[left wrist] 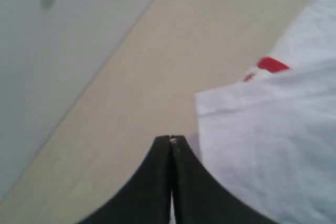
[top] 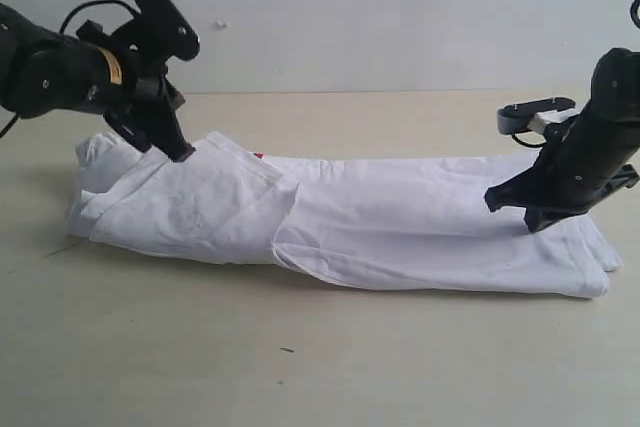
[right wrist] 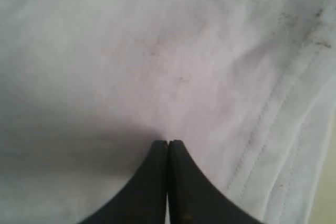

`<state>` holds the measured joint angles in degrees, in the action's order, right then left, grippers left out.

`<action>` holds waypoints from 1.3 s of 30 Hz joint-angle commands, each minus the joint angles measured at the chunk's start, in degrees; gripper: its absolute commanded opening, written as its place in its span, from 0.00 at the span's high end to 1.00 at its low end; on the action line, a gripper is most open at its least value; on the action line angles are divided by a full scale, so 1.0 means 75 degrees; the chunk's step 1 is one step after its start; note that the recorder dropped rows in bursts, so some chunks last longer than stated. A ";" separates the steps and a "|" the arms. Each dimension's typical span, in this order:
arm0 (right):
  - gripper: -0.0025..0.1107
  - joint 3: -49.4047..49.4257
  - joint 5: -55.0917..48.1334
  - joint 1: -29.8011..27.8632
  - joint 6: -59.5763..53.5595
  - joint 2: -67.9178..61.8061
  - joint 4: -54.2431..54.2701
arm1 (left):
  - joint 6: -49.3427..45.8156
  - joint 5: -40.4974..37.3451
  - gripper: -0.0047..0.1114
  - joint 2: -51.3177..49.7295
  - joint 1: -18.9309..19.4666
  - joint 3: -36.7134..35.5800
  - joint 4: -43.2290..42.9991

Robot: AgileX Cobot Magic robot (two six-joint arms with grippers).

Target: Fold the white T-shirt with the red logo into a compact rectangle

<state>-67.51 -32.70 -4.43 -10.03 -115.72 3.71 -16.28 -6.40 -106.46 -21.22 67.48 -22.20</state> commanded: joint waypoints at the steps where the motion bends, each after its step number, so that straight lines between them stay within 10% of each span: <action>1: 0.98 -0.0111 -0.0007 -0.0029 -0.0056 0.0430 0.0278 | 0.0067 -0.0005 0.96 0.0144 -0.0372 -0.0581 0.0257; 13: 0.98 -0.0111 -0.0310 -0.0029 -0.1325 0.1446 0.2156 | 0.0334 -0.1503 0.96 -0.0283 0.0201 -0.0043 0.3958; 19: 0.98 -0.0111 -0.0500 -0.0029 -0.1879 0.1459 0.2781 | -0.2378 -0.1981 0.96 -0.0873 0.0352 0.0023 0.6525; 39: 0.98 -0.0111 -0.0541 -0.0029 -0.1912 0.1459 0.2816 | -0.3386 -0.1926 0.96 -0.0436 0.0617 0.0023 0.7065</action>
<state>-67.99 -36.95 -4.43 -23.75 -105.27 24.55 -38.84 -23.45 -114.01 -16.84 67.69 28.43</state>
